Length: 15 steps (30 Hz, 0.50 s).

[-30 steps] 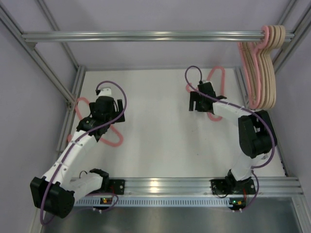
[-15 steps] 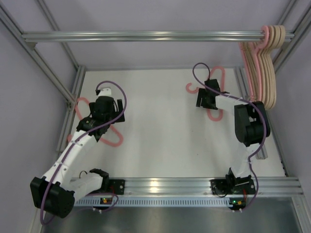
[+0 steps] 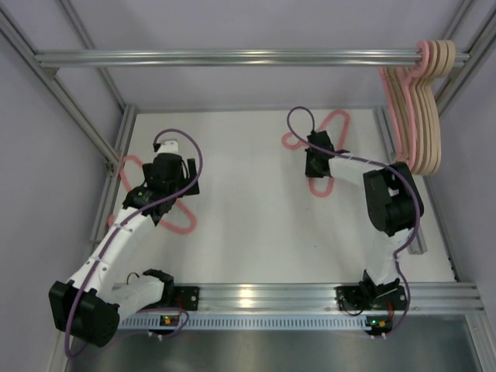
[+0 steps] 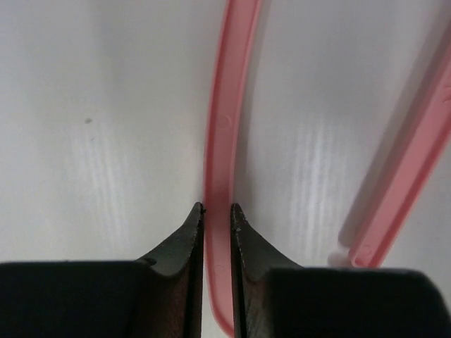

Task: Organize the hangers

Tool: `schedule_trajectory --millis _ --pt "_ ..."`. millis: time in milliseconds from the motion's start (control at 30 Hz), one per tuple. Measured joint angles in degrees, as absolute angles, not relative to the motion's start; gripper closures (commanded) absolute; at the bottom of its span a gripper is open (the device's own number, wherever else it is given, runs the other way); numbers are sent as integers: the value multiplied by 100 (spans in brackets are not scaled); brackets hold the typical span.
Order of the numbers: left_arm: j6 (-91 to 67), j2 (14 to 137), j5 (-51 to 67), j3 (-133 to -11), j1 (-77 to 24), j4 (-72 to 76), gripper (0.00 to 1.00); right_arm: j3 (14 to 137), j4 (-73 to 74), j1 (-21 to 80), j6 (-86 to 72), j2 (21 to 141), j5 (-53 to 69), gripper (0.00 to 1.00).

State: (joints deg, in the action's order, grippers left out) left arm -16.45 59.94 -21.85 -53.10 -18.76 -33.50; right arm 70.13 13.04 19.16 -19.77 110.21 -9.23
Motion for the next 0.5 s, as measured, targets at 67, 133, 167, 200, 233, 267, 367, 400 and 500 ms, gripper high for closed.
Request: schedule_trajectory --millis 67,133,167,200,233,267,367,400,500 --pt "-1645 6007 -2174 -5310 -1874 -3347 2 7002 1308 2244 -1973 11019 -943 100" --pt "-1647 6029 -2147 -5310 -1868 -3350 2 6947 1282 2600 -1977 10986 -926 100" --pt "-1649 6034 -2137 -5310 -1868 -3347 2 6893 1273 2773 -1977 10951 -908 100" --pt "-1656 6040 -2121 -5310 -1868 -3347 2 6818 1260 2936 -1986 10897 -871 100" --pt "-1664 6042 -2097 -5310 -1868 -3347 2 6720 1258 3107 -2025 10814 -805 100" --pt "-1686 6045 -2060 -5310 -1868 -3350 2 6591 1251 3262 -2075 10715 -705 100" --pt "-1835 6045 -1925 -5310 -1868 -3345 2 6136 1131 3610 -2272 10377 -268 100" --pt "-1905 6045 -1861 -5310 -1863 -3345 2 5964 1074 3693 -2344 10252 -117 100" --pt "-2178 6040 -1599 -5308 -1863 -3323 2 5570 856 3863 -2567 9929 257 100"
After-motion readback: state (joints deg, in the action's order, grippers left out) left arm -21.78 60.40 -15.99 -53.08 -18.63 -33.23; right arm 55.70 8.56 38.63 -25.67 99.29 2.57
